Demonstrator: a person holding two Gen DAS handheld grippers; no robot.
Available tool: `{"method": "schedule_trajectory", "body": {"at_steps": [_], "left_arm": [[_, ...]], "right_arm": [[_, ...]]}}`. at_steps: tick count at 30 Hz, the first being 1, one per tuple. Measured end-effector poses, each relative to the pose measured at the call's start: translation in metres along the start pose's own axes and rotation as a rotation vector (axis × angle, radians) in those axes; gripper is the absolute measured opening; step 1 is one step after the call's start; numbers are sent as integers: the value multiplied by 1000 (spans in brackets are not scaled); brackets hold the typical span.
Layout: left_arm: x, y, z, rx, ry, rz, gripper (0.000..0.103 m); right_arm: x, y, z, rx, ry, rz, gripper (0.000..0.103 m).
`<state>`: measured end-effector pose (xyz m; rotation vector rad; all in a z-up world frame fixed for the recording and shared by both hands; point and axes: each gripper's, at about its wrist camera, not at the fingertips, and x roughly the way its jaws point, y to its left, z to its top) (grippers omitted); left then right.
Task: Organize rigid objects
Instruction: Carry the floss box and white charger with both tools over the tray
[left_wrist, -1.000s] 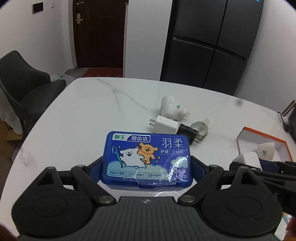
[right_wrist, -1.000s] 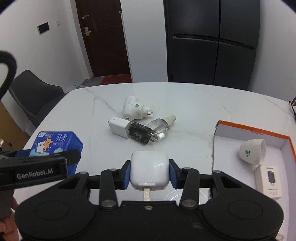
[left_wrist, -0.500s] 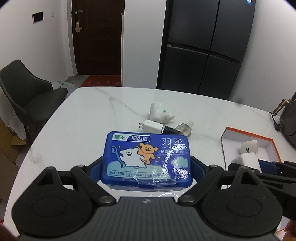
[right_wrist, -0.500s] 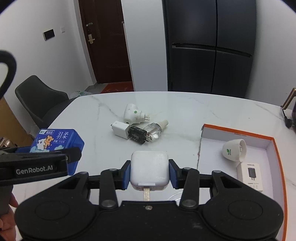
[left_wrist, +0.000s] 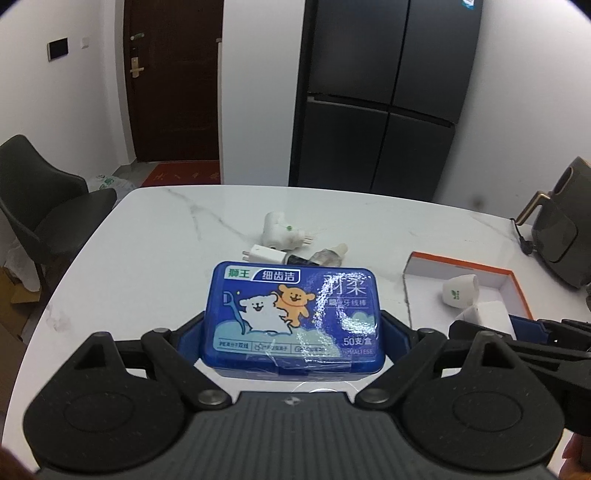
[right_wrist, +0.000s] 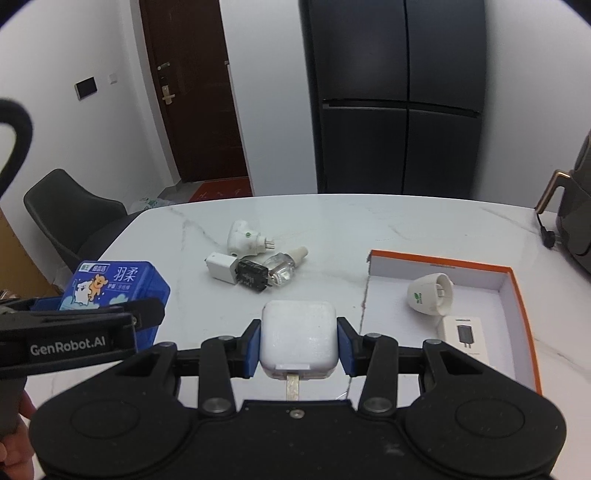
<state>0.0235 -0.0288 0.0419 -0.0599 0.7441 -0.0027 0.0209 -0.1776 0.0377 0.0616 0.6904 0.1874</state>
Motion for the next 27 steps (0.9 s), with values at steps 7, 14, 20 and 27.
{"method": "schedule_trajectory", "body": {"at_steps": [7, 14, 20, 27], "left_arm": [[-3, -16, -5, 16, -4, -25, 94], [-6, -30, -10, 30, -6, -43, 94], [-7, -41, -14, 42, 5, -64, 94], [-7, -55, -20, 62, 17, -86, 94]], "right_arm": [[-11, -14, -7, 24, -3, -21, 51], [-19, -27, -15, 40, 1, -36, 51], [-26, -36, -20, 50, 4, -45, 51], [-34, -49, -26, 68, 5, -59, 51]]}}
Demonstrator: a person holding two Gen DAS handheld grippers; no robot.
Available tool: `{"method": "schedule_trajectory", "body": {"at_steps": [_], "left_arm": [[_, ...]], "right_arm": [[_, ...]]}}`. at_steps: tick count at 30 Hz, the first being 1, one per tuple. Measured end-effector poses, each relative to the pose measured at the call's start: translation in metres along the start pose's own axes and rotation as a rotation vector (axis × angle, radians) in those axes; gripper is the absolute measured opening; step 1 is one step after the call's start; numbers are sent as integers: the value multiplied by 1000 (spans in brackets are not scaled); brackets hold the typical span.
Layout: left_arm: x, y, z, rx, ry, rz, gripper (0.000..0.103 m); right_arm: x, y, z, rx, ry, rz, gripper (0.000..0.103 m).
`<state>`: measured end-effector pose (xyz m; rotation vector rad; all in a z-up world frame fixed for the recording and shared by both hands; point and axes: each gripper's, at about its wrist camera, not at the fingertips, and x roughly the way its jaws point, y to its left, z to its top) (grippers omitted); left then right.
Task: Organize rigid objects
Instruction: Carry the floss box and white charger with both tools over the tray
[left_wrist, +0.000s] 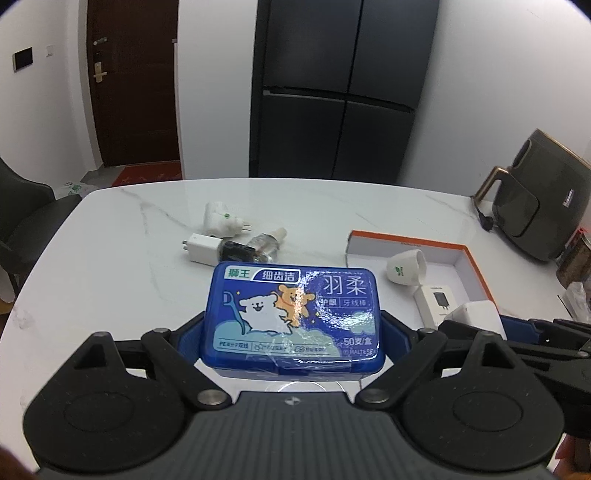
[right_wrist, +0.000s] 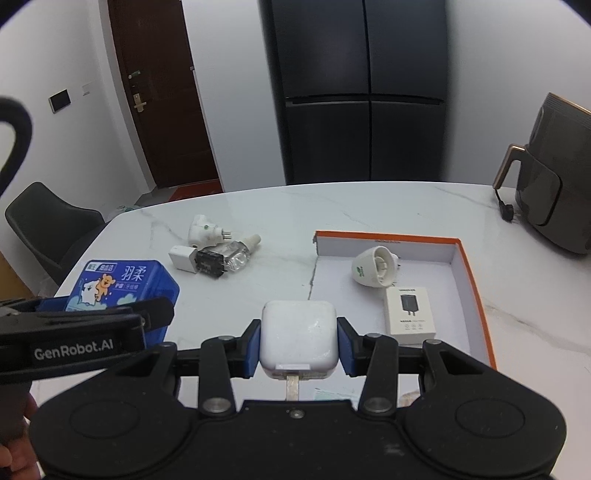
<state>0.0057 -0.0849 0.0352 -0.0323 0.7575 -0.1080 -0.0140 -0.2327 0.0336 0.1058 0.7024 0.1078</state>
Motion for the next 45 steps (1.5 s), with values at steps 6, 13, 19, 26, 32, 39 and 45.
{"method": "schedule_trajectory", "body": {"at_steps": [6, 13, 19, 26, 32, 39, 45], "left_arm": [[-2, -13, -2, 16, -1, -15, 94], [-2, -26, -4, 36, 2, -33, 94], [-1, -37, -4, 53, 0, -52, 94], [2, -51, -6, 74, 4, -74, 94], [5, -63, -7, 87, 9, -93, 94], [8, -77, -9, 104, 15, -115, 94], [12, -90, -7, 119, 15, -134, 94]], "right_arm": [[-6, -12, -3, 17, -3, -14, 51], [-15, -24, -6, 37, -10, -34, 51], [-21, -35, -7, 54, -16, -51, 51], [-27, -48, -11, 77, -18, -72, 51], [-32, -61, -14, 98, -20, -95, 51], [-36, -76, -19, 120, -22, -119, 51], [-37, -91, -21, 136, -22, -140, 51]]}}
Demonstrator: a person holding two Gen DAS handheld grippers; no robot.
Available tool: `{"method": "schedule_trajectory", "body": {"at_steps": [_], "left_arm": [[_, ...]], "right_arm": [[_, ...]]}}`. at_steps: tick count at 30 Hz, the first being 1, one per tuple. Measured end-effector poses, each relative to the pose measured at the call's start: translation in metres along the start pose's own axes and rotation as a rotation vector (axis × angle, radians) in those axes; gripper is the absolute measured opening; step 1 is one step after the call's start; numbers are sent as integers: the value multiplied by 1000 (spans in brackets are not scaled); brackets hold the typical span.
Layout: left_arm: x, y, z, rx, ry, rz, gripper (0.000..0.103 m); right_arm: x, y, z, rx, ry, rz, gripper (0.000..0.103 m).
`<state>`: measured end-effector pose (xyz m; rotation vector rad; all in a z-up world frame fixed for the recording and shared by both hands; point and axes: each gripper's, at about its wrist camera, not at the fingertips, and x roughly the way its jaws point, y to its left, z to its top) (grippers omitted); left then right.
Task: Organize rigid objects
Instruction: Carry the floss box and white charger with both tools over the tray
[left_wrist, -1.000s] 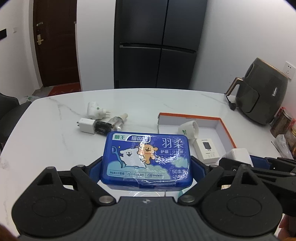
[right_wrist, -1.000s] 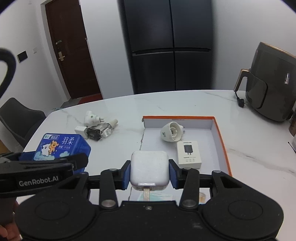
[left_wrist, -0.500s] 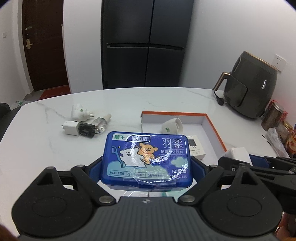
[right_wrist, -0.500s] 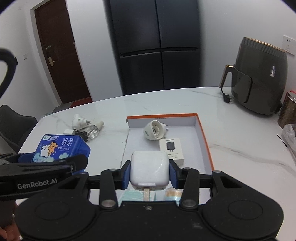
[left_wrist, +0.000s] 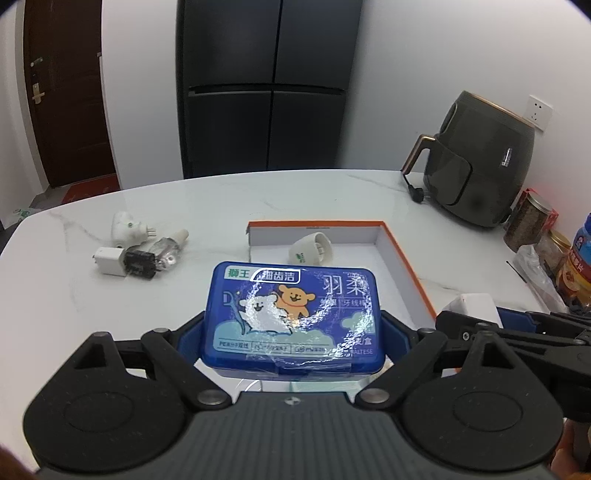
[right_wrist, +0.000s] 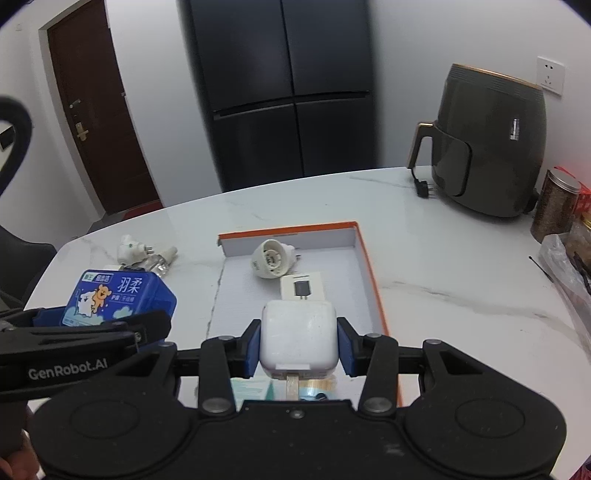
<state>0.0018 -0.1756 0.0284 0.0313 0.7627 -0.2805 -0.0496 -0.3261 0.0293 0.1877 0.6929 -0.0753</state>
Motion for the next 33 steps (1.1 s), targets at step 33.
{"method": "schedule_trajectory", "body": {"at_steps": [33], "left_arm": [[55, -34, 35, 23, 19, -21, 94]], "right_arm": [[44, -46, 37, 10, 12, -27, 51]]}}
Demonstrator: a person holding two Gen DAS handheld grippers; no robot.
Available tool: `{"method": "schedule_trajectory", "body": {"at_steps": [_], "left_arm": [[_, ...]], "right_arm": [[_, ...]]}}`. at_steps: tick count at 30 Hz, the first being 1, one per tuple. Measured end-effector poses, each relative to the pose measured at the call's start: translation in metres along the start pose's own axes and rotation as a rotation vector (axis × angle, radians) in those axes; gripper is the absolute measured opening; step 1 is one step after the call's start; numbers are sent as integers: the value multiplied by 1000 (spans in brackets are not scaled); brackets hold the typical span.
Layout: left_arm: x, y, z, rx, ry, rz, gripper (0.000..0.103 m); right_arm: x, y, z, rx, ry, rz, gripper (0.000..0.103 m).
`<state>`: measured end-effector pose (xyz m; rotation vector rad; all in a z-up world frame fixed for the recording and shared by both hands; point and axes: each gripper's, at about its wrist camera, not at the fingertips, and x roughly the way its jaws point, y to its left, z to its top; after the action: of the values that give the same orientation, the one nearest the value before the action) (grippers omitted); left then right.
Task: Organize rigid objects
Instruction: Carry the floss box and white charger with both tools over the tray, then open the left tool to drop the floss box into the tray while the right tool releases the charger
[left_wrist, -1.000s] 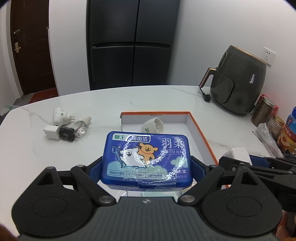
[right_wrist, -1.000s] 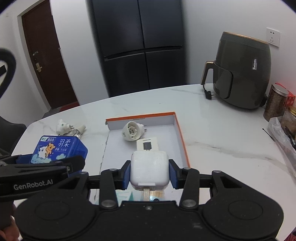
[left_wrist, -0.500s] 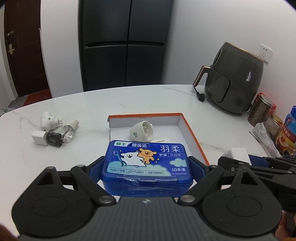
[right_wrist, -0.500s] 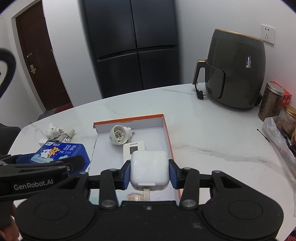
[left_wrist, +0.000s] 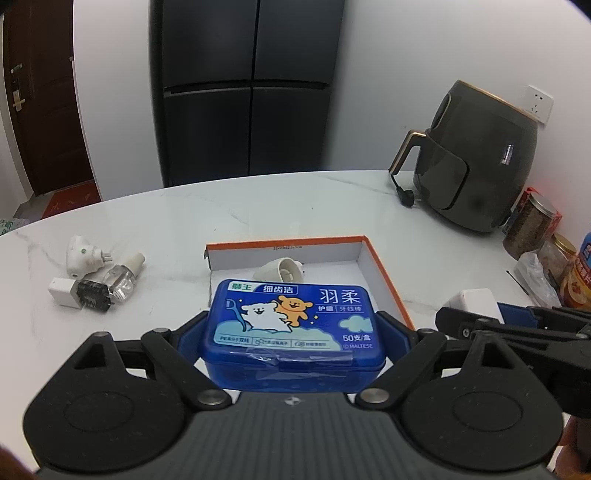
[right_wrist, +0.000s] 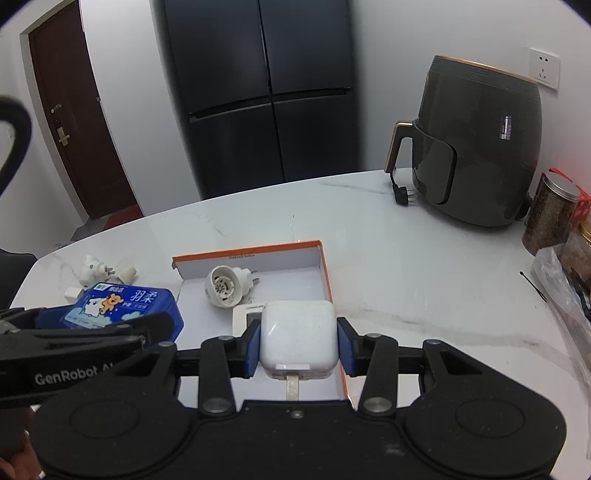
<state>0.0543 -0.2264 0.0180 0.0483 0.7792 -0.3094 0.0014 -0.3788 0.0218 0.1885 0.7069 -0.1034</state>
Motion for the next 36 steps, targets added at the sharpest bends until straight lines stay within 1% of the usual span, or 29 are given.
{"method": "schedule_trajectory", "body": {"at_steps": [14, 20, 24, 30, 33, 36], "left_arm": [[36, -1, 16, -13, 22, 5, 94], [50, 1, 22, -19, 37, 6, 94], [63, 4, 22, -30, 61, -1, 94], [79, -1, 20, -17, 81, -15, 94], [85, -5, 20, -13, 87, -25, 94], [92, -8, 21, -12, 91, -37, 94]], "right_arm": [[43, -9, 28, -24, 22, -1, 51], [69, -9, 42, -44, 42, 4, 51], [88, -9, 49, -49, 63, 20, 51], [116, -4, 58, -70, 88, 43, 52], [122, -2, 62, -82, 62, 65, 52], [115, -5, 66, -75, 29, 68, 54]]}}
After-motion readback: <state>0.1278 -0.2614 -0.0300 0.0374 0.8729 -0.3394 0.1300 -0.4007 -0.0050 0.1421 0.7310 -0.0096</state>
